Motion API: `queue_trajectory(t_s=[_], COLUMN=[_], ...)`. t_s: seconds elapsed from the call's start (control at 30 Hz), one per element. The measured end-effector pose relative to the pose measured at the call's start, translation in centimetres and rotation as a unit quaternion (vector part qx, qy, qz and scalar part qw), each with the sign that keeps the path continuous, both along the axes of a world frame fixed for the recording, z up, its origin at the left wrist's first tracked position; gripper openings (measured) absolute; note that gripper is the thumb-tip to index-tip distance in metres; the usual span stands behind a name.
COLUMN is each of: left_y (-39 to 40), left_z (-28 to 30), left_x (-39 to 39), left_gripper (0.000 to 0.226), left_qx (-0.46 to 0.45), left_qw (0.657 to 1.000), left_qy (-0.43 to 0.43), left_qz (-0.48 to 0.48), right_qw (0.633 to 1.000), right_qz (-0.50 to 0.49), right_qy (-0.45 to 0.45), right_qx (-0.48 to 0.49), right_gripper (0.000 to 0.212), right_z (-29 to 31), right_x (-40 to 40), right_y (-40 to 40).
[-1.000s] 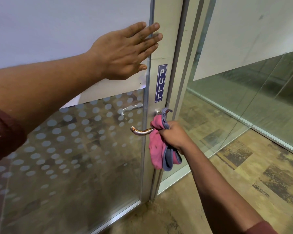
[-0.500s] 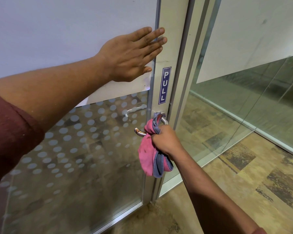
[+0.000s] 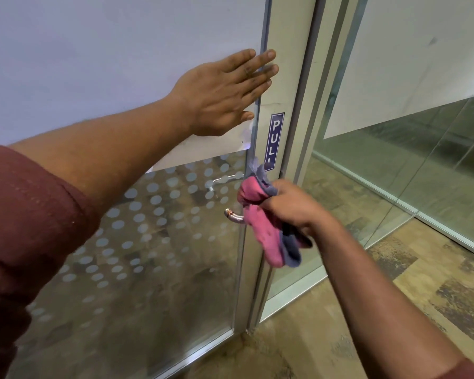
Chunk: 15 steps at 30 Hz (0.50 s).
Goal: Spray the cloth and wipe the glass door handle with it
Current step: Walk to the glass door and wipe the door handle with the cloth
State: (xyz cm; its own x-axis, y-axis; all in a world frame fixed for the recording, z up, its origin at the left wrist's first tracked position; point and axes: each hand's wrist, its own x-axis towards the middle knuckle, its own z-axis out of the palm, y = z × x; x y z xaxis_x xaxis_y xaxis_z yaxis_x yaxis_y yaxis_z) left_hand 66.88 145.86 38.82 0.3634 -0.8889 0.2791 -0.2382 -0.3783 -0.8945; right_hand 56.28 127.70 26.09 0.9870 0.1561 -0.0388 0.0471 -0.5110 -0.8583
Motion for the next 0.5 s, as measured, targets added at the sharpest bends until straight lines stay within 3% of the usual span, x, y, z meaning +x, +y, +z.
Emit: queue_trajectory(t_s=[0.1, 0.23, 0.4, 0.5], left_y=[0.0, 0.0, 0.1, 0.1], left_z=[0.0, 0.0, 0.0, 0.0], left_x=[0.0, 0.0, 0.0, 0.0], left_gripper=[0.07, 0.069, 0.069, 0.069], left_qx=[-0.004, -0.01, -0.009, -0.01], left_qw=[1.0, 1.0, 1.0, 1.0], left_qy=[0.001, 0.005, 0.006, 0.005], left_qz=[-0.004, -0.009, -0.01, -0.009], right_qw=[0.986, 0.929, 0.905, 0.89], right_qz=[0.033, 0.111, 0.128, 0.151], right_qy=[-0.037, -0.053, -0.111, -0.157], right_qx=[-0.157, -0.349, -0.389, -0.4], right_gripper=[0.026, 0.019, 0.025, 0.011], right_z=[2.9, 2.6, 0.8, 0.0], right_x=[0.9, 1.7, 3.0, 3.4], right_y=[-0.6, 1.7, 3.7, 4.4])
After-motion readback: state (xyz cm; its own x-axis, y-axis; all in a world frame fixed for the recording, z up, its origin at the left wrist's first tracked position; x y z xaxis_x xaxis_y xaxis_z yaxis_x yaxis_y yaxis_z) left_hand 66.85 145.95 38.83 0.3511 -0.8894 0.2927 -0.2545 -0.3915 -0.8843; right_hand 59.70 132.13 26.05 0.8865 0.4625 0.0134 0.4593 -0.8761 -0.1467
